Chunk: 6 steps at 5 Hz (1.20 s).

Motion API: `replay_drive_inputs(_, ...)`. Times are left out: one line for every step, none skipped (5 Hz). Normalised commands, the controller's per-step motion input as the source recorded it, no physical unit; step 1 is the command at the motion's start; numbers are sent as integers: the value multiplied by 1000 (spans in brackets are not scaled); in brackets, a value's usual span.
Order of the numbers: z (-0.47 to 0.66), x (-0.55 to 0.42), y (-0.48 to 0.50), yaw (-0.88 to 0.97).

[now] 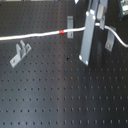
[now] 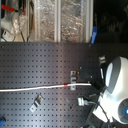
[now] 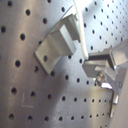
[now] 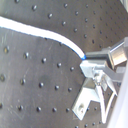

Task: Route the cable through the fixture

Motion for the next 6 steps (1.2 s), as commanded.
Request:
replay_drive_inputs(234, 42, 209, -760)
replay_drive_inputs(105, 123, 258, -663)
replay_drive_inputs(-3, 89, 141, -431)
replay_drive_inputs(1, -20, -75, 0)
replay_drive_inputs(5, 280, -202, 0)
replay_drive_inputs(1, 134, -31, 0)
